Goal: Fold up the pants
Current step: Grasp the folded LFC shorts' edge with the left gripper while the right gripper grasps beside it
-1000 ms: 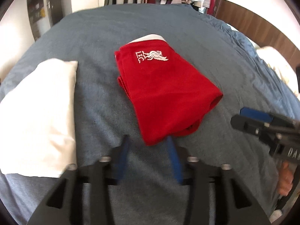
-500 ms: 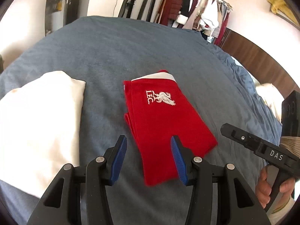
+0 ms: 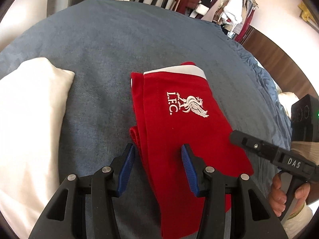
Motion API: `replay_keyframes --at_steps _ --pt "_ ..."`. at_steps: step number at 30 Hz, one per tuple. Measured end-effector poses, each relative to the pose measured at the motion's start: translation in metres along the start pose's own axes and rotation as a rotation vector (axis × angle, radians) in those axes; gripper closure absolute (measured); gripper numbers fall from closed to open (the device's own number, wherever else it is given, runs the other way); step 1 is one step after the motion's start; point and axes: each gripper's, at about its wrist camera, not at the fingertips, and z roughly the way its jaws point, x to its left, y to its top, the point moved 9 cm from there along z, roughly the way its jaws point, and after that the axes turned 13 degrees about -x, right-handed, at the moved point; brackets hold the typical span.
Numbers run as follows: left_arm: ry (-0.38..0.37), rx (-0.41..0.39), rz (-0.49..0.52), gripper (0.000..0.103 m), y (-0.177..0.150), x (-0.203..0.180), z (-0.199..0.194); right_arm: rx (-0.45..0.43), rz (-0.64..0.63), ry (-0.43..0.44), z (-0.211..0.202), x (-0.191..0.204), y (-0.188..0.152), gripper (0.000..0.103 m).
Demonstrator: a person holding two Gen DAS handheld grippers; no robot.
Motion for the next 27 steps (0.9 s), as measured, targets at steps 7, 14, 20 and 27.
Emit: replay_keyframes --at_steps 7,14,20,27 --pt "-0.020 0.026 -0.053 0.053 -0.006 0.007 0.016 0.039 -0.022 0.055 0.017 0.006 -0.007 0.048" --pt "-0.045 0.054 -0.104 0.054 -0.005 0.012 0.031 0.104 -0.027 0.111 0.040 0.014 -0.012 0.049" --pt "-0.053 0.045 -0.119 0.072 -0.002 0.015 0.025 0.144 -0.044 0.111 0.055 0.020 -0.016 0.070" --pt "-0.081 -0.001 -0.089 0.087 0.011 0.004 0.001 0.111 -0.035 0.092 0.044 0.025 -0.009 0.092"
